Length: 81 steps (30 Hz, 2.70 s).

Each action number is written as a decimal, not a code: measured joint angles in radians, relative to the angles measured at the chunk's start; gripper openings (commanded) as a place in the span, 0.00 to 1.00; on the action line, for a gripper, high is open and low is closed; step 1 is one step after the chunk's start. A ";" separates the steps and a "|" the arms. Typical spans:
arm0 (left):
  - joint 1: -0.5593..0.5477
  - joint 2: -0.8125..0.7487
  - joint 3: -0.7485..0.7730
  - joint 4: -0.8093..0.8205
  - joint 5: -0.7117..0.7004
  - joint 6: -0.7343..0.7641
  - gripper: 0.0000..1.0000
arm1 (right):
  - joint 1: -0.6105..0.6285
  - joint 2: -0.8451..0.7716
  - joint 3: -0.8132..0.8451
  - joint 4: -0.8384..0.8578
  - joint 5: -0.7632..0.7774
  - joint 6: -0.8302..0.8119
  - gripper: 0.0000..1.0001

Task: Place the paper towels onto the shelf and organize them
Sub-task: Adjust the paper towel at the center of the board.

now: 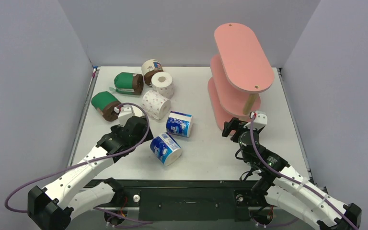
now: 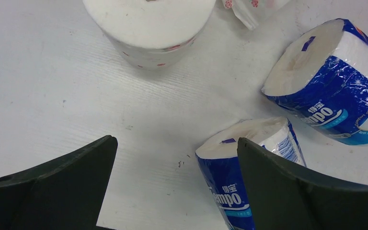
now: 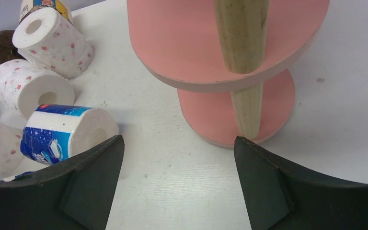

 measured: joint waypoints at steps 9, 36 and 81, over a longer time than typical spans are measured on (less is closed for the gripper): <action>0.004 -0.064 -0.020 0.045 0.022 0.012 0.97 | 0.000 -0.054 -0.004 -0.006 0.034 0.009 0.80; 0.017 -0.185 -0.101 0.109 0.090 0.039 0.97 | 0.164 0.215 0.089 0.024 -0.134 -0.069 0.88; 0.030 -0.238 -0.366 0.393 0.291 -0.046 0.97 | 0.329 0.440 -0.102 0.552 -0.343 0.482 0.85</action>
